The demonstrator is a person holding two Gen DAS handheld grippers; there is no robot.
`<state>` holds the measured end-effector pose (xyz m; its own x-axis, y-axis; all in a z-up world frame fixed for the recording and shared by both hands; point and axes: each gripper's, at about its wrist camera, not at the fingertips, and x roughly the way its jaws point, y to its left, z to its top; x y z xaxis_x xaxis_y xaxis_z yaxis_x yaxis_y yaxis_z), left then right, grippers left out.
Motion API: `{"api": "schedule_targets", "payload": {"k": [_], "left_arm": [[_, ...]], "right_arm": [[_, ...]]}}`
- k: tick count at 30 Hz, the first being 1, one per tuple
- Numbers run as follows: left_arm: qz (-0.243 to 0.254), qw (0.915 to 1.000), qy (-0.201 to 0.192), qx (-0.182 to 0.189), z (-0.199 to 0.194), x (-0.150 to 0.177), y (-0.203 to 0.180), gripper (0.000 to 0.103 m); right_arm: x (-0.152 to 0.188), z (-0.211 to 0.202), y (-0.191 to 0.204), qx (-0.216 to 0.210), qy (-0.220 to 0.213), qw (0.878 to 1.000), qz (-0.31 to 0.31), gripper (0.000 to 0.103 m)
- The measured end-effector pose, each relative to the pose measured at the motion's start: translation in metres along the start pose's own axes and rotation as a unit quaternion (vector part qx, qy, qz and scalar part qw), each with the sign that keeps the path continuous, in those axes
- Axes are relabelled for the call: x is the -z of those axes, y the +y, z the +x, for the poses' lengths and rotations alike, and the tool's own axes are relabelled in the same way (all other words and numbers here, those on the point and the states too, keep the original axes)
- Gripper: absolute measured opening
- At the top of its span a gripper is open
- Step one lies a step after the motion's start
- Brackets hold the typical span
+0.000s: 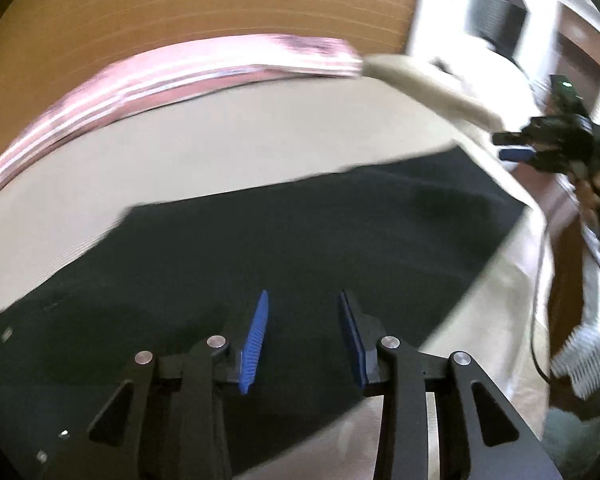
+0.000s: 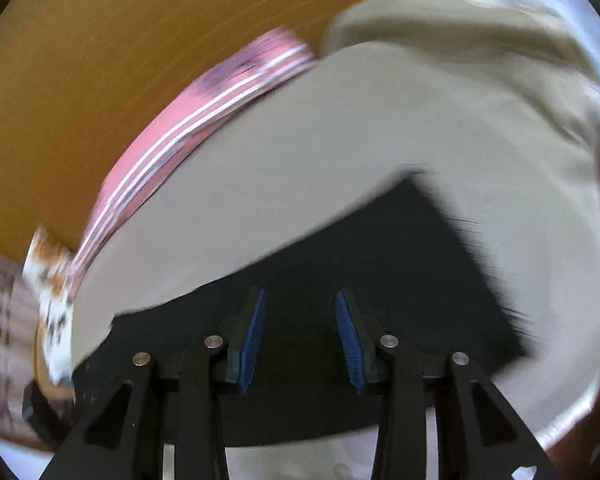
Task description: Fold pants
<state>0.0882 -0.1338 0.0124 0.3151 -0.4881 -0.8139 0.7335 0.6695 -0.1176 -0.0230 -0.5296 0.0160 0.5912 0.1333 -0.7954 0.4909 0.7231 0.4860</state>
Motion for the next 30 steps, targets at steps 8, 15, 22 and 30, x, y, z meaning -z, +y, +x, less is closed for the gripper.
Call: {"api": "schedule_targets", "payload": {"k": [8, 15, 22, 30], "left_arm": [[-0.106, 0.99, 0.027, -0.09, -0.009, 0.04, 0.084, 0.038], [-0.162, 0.9826, 0.012, -0.089, -0.031, 0.078, 0.111, 0.038], [-0.191, 0.9786, 0.0, -0.077, -0.043, 0.088, 0.125, 0.038], [-0.192, 0.979, -0.007, -0.069, -0.044, 0.09, 0.127, 0.038]], "right_arm": [[0.006, 0.104, 0.158, -0.107, 0.12, 0.975, -0.154, 0.035], [0.045, 0.189, 0.271, -0.166, 0.226, 0.922, -0.265, 0.035], [0.054, 0.247, 0.316, -0.164, 0.26, 0.903, -0.3, 0.035], [0.051, 0.254, 0.332, -0.171, 0.222, 0.914, -0.294, 0.009]]}}
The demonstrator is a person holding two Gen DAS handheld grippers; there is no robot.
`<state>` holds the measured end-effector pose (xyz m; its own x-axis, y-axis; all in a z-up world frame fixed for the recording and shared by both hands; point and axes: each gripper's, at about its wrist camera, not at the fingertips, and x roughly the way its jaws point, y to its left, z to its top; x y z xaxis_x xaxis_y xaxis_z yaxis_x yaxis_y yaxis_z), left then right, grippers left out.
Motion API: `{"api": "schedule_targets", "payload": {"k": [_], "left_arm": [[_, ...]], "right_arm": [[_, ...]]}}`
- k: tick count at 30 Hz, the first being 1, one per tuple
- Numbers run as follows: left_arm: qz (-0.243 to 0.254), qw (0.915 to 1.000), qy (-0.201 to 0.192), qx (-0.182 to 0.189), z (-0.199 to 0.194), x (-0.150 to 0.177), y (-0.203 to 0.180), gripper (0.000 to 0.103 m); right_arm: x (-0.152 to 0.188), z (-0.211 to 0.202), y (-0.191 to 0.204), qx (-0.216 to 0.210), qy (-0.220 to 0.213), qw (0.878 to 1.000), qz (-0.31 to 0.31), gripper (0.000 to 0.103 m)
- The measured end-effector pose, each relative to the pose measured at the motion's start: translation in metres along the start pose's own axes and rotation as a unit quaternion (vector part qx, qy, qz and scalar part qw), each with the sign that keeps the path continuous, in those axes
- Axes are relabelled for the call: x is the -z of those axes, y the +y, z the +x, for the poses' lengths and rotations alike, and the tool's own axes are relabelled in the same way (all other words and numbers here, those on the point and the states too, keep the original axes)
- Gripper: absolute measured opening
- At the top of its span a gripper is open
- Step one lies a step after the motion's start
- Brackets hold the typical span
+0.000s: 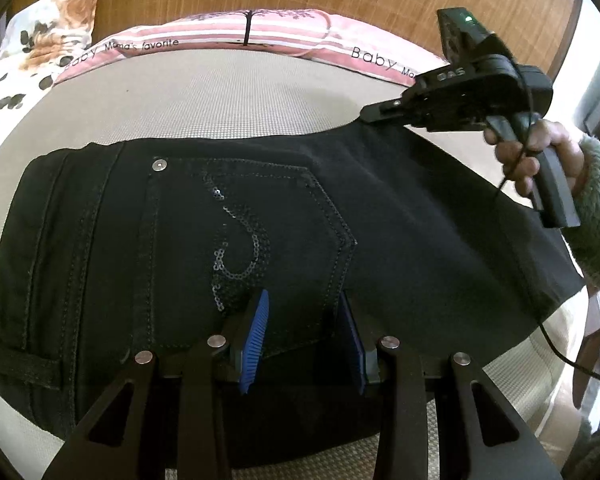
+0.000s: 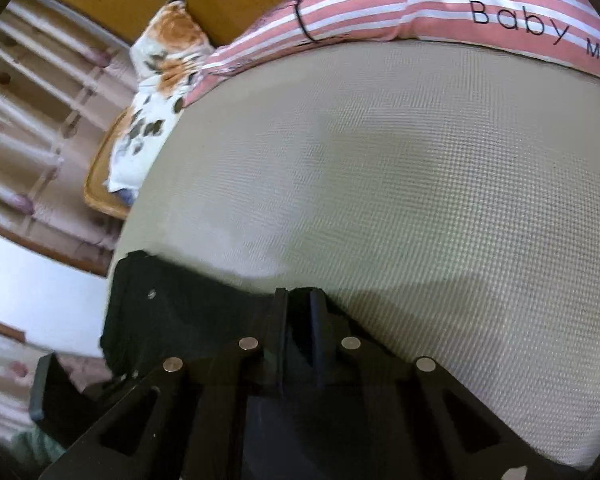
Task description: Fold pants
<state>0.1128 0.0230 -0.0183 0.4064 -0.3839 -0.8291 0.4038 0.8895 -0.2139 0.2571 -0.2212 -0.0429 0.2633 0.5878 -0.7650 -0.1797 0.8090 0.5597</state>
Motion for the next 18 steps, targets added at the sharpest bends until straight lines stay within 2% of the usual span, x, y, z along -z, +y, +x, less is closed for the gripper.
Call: {"api": "schedule_targets", "payload": {"k": [2, 5, 6, 8, 9, 11, 15, 18], "left_arm": [[0.001, 1.0, -0.001, -0.001, 0.0, 0.001, 0.0, 0.038], [0.005, 1.0, 0.001, -0.007, 0.003, 0.003, -0.002, 0.038], [0.006, 0.9999, 0.003, -0.01, 0.004, 0.002, -0.002, 0.038], [0.008, 0.9997, 0.007, -0.02, 0.005, -0.002, -0.005, 0.038], [0.01, 0.9995, 0.005, -0.029, 0.004, -0.004, -0.007, 0.038], [0.02, 0.999, -0.007, -0.04, 0.001, -0.012, -0.014, 0.038], [0.051, 0.9978, -0.036, -0.021, -0.006, -0.037, -0.037, 0.039], [0.082, 0.9957, -0.044, -0.001, 0.005, -0.06, -0.062, 0.039]], "right_arm": [[0.004, 0.014, -0.002, 0.027, 0.006, 1.0, -0.01, 0.009], [0.006, 0.013, -0.007, 0.025, -0.007, 1.0, -0.002, 0.011], [0.007, 0.008, -0.006, 0.026, -0.012, 1.0, -0.001, 0.014], [0.009, -0.003, -0.005, 0.034, -0.027, 0.999, 0.01, 0.032], [0.013, -0.019, -0.004, 0.041, -0.049, 0.998, 0.02, 0.037], [0.021, -0.043, -0.002, 0.035, -0.072, 0.997, 0.022, 0.037], [0.05, -0.105, -0.012, 0.058, -0.095, 0.993, 0.034, 0.037], [0.077, -0.152, -0.038, 0.101, -0.108, 0.987, 0.061, 0.037]]}}
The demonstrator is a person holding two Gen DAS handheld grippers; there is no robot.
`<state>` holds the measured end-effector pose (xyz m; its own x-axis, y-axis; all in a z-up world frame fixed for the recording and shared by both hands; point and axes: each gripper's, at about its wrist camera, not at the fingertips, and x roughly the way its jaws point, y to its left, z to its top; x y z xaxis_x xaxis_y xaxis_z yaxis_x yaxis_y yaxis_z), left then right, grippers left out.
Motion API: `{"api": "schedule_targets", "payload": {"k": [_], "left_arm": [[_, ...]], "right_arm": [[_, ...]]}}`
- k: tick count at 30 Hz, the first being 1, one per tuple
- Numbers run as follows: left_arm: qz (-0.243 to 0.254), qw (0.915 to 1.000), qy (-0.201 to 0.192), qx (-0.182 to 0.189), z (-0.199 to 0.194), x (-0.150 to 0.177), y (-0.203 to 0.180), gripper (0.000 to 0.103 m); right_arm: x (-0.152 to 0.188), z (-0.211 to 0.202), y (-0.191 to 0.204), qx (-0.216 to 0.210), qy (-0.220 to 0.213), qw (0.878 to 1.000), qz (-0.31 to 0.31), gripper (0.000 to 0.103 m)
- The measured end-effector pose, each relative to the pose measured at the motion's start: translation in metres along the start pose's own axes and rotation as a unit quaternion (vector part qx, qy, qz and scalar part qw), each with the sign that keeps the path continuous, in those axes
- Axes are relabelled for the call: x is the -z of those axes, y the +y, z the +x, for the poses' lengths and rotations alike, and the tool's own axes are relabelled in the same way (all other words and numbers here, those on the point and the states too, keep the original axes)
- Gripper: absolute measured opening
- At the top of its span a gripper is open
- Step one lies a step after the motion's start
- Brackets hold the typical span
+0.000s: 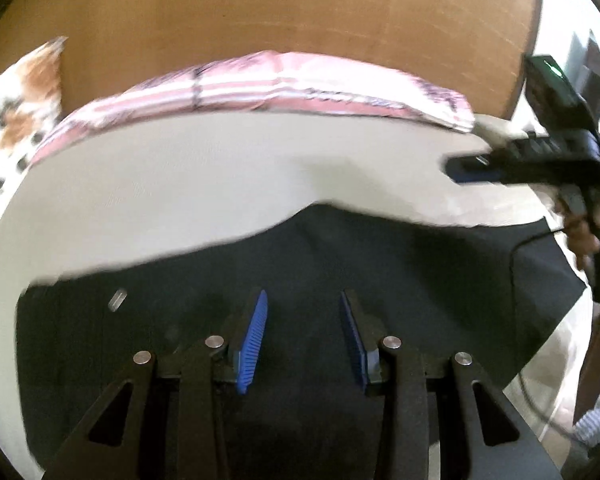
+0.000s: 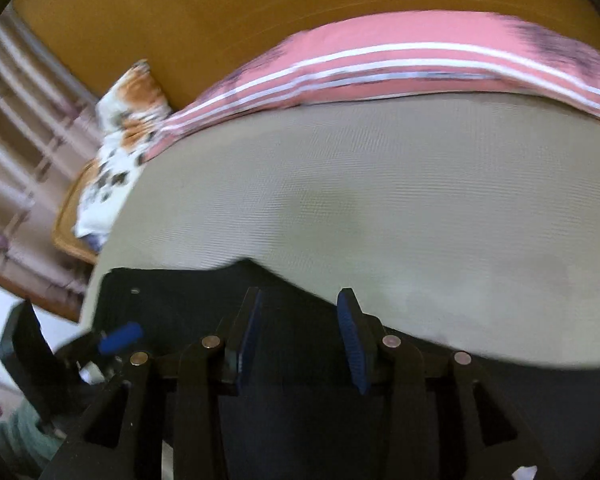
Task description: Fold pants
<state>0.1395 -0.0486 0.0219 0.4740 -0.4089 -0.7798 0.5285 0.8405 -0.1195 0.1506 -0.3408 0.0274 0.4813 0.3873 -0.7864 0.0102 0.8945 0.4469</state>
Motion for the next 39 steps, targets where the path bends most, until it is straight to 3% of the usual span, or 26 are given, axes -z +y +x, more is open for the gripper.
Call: {"api": "schedule_targets", "payload": {"k": [5, 10, 16, 21, 28, 34, 39], "left_arm": [[0.042, 0.9982, 0.006, 0.042, 0.034, -0.027, -0.038, 0.039], [0.061, 0.9954, 0.028, 0.068, 0.072, -0.044, -0.062, 0.039], [0.058, 0.9963, 0.05, 0.038, 0.112, -0.053, -0.057, 0.039], [0.03, 0.9973, 0.058, 0.035, 0.13, -0.05, -0.037, 0.039], [0.051, 0.9973, 0.05, 0.016, 0.132, -0.047, -0.041, 0.039], [0.07, 0.9957, 0.061, 0.007, 0.106, -0.042, -0.049, 0.04], [0.081, 0.9948, 0.059, 0.013, 0.068, -0.016, -0.057, 0.044]], "right_arm": [[0.037, -0.047, -0.075, 0.094, 0.001, 0.995, 0.043, 0.037], [0.068, -0.054, -0.123, 0.118, 0.018, 0.989, 0.087, 0.037], [0.078, -0.031, -0.136, 0.139, 0.019, 0.986, 0.085, 0.037], [0.071, -0.02, -0.144, 0.187, -0.028, 0.979, 0.073, 0.034], [0.062, -0.018, -0.151, 0.176, -0.04, 0.979, 0.09, 0.039], [0.065, -0.065, -0.15, 0.125, -0.076, 0.981, 0.13, 0.039], [0.098, -0.12, -0.165, 0.103, -0.105, 0.973, 0.179, 0.041]]}}
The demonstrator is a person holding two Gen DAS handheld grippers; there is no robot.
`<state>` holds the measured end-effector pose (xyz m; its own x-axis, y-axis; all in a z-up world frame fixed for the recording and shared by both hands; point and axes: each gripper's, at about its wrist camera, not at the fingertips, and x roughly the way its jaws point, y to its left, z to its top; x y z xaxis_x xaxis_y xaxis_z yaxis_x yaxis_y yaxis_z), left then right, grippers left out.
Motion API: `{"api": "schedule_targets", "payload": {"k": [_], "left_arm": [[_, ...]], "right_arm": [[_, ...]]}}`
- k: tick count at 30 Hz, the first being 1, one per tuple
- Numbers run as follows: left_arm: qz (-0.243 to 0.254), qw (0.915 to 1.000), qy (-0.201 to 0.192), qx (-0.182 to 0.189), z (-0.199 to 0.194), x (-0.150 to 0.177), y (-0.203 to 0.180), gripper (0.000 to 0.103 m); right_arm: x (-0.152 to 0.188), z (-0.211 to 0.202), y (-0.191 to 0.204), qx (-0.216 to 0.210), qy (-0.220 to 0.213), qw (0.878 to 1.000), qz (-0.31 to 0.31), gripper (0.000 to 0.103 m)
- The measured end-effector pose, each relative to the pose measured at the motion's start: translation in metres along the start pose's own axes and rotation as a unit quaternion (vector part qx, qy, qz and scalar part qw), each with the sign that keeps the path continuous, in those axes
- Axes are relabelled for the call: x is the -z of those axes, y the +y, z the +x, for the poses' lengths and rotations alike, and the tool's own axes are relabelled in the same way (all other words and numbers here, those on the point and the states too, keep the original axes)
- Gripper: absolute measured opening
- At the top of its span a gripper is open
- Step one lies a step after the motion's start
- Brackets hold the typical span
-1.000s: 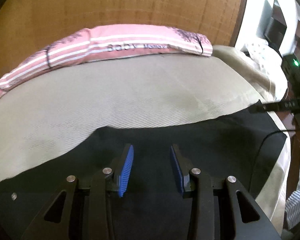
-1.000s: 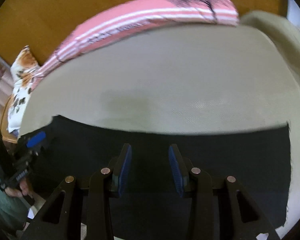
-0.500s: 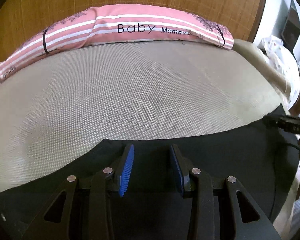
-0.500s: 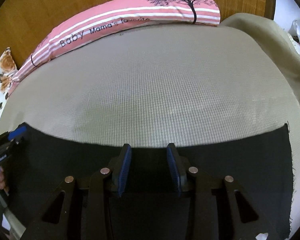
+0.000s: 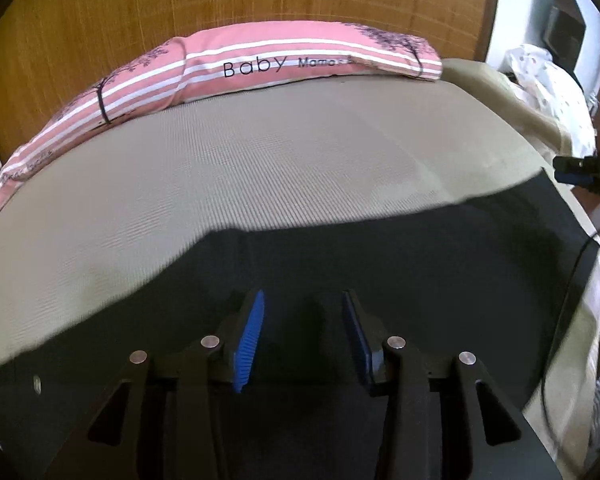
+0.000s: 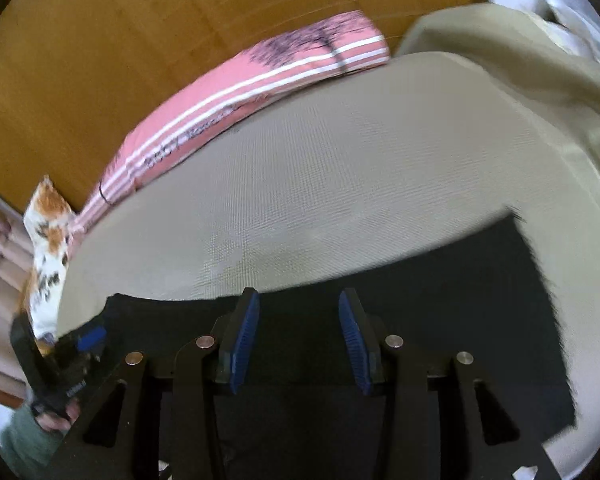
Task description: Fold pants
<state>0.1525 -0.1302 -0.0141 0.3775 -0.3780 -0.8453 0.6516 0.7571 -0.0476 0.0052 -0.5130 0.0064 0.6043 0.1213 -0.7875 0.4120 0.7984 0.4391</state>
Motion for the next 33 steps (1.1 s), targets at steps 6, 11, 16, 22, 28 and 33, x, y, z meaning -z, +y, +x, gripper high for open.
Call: {"api": "schedule_targets", "payload": {"k": [6, 11, 16, 22, 28, 33], "left_arm": [[0.001, 0.9998, 0.015, 0.01, -0.025, 0.046, -0.014, 0.045], [-0.006, 0.9995, 0.032, -0.003, -0.026, 0.08, -0.014, 0.045], [-0.036, 0.9989, 0.027, -0.015, -0.036, 0.09, -0.002, 0.045], [-0.046, 0.9986, 0.018, -0.018, -0.047, 0.086, -0.005, 0.045], [-0.002, 0.9999, 0.011, 0.013, -0.049, 0.073, -0.044, 0.046], [0.038, 0.9984, 0.023, 0.036, -0.038, 0.068, -0.076, 0.046]], "right_arm": [[0.038, -0.046, -0.053, 0.014, -0.011, 0.998, 0.068, 0.041], [0.074, -0.068, -0.098, 0.033, -0.014, 0.992, 0.121, 0.041], [0.102, -0.073, -0.135, 0.026, -0.015, 0.983, 0.18, 0.041], [0.121, -0.064, -0.163, -0.009, -0.02, 0.972, 0.235, 0.041], [0.113, -0.05, -0.182, -0.032, -0.047, 0.962, 0.266, 0.035], [0.108, -0.042, -0.198, -0.046, -0.069, 0.951, 0.297, 0.016]]}}
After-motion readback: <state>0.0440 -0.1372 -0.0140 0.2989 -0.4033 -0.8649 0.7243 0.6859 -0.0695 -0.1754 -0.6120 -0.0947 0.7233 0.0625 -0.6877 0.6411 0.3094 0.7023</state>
